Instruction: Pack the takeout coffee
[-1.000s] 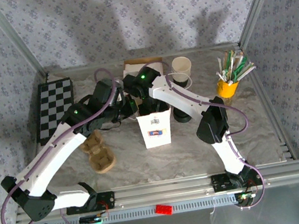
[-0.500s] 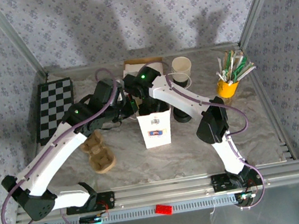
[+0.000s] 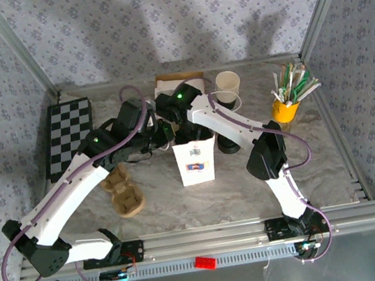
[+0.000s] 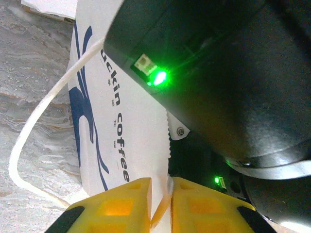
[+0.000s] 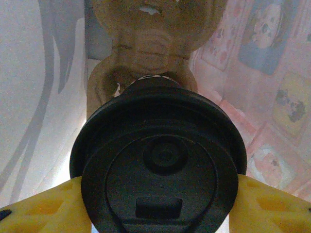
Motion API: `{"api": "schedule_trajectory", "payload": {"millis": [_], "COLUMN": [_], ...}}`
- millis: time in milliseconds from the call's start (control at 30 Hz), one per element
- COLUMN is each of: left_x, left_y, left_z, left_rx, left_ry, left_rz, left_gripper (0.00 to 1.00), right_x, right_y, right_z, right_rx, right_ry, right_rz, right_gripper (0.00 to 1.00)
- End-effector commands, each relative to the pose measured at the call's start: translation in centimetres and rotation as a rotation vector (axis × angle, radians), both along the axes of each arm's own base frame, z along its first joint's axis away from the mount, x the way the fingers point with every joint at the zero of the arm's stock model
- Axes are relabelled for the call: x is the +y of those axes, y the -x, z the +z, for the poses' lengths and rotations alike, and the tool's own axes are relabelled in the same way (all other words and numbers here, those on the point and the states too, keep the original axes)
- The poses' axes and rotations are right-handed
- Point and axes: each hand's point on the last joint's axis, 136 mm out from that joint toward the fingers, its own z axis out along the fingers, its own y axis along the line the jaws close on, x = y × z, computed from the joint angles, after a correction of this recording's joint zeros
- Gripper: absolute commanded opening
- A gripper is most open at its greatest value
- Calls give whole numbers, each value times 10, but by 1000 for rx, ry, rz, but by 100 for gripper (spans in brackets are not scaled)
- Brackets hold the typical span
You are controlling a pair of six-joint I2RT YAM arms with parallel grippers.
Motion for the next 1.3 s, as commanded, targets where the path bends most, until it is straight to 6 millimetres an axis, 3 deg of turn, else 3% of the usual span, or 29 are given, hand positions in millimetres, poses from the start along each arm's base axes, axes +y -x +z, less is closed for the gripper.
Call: {"api": "schedule_trajectory", "payload": {"millis": [0,367,933,1267], "left_x": [0,-6,-4,-8], "left_y": [2,0,1,0], "left_z": [16,11,10,10], "left_rx": [-33,-19,-18,-14], "left_ry": [15,22,18,35], "left_rz": [-8,-20,-15,-19], "left_gripper": [18,11,14,9], "right_x": [-24,-23,-22,-14], "right_y": [15,14,12,11], "right_z": [3,5,5,3], "right_rx": [59,42,31,23], "right_ry": [84,71,60,43], "right_rz": [-4,-9,-15,-20], "right_gripper": [53,53,53,53]}}
